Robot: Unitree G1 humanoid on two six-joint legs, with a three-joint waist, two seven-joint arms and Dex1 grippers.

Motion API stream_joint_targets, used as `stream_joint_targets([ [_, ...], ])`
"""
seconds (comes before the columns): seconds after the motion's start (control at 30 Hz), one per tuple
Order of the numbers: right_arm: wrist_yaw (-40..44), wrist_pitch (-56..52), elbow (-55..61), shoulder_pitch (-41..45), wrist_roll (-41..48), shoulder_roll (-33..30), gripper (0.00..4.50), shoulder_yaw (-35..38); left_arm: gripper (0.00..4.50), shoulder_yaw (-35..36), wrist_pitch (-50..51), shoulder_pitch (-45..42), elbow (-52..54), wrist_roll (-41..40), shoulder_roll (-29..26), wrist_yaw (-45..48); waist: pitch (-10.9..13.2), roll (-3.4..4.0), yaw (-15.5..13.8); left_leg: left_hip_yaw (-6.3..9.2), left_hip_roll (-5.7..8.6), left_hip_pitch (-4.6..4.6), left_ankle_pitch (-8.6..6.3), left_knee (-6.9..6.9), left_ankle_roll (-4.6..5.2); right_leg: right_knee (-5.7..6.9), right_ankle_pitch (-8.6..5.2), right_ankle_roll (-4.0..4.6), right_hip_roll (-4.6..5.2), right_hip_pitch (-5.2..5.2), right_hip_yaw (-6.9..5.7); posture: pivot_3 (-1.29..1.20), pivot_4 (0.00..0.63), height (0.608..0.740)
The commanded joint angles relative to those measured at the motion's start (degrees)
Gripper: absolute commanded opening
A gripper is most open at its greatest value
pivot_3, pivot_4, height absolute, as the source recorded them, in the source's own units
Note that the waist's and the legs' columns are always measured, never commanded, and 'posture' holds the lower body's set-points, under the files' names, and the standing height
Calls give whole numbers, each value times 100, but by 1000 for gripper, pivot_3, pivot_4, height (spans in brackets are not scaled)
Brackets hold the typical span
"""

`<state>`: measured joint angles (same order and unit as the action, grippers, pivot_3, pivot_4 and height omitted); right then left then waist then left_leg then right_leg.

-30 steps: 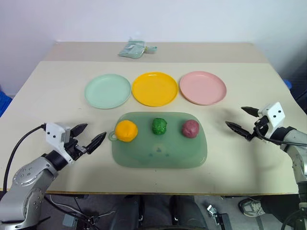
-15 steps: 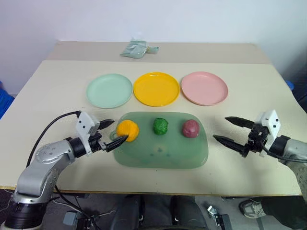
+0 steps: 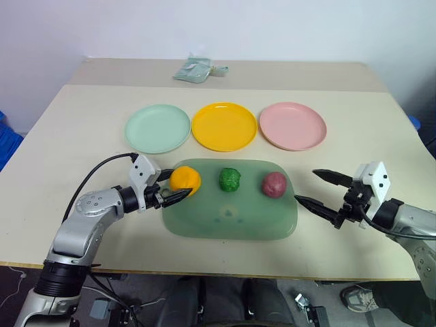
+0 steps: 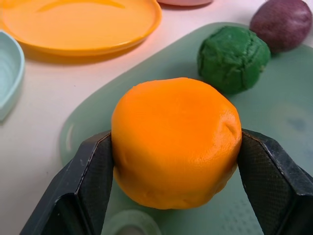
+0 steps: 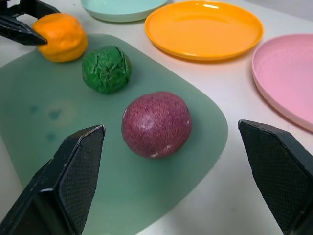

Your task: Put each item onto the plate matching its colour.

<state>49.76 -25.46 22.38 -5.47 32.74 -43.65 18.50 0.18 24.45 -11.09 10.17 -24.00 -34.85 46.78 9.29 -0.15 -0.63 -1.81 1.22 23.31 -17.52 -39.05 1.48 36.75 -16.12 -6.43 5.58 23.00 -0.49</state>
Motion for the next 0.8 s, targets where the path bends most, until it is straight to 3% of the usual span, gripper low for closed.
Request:
stream_joint_targets([
  [0.03,-69,117,155,91,43,69,4500,81,3157,455,-168,-383,-130,-111,292,-438,1,-1,-9,0,0,0,0,-1,0,1,0,0,0,0,0,0,150,740],
  [0.23,-258,182,-74,579,-61,185,4500,-90,3157,66,-292,-2868,-2257,938,1477,-2069,8,-26,-163,8,14,4,4,-23,2,19,5,-10,-4,-4,-7,0,150,740],
  [0.43,-364,179,-66,846,-144,263,4500,-284,3157,-373,-1287,-4813,-5536,1669,2387,-1992,9,-30,-147,-8,31,9,14,-24,-10,22,6,-16,-18,-2,-17,0,150,740],
  [0.5,-448,173,9,849,-137,297,4500,-287,4132,-370,-1588,-5217,-6358,1818,2542,-2073,13,-36,-116,-25,29,13,11,-22,-5,20,6,-19,-18,6,-18,0,150,740],
  [0.53,-485,165,47,839,-129,308,4500,-282,4467,-301,-1669,-5345,-6624,1800,2593,-2058,18,-45,-101,-26,29,14,11,-22,-4,20,5,-21,-17,8,-17,0,150,740],
  [0.67,-652,124,254,698,-94,370,4500,-245,4467,-148,-1992,-5611,-7107,1775,2676,-1930,23,-54,-26,-28,22,15,15,-23,-10,21,1,-29,-18,18,-16,0,150,740],
  [0.8,-790,88,477,503,-58,413,4500,-205,4467,194,-2035,-5287,-6265,1384,2523,-1491,24,-55,-11,-27,20,15,16,-24,-12,25,1,-28,-16,19,-16,0,150,740],
])
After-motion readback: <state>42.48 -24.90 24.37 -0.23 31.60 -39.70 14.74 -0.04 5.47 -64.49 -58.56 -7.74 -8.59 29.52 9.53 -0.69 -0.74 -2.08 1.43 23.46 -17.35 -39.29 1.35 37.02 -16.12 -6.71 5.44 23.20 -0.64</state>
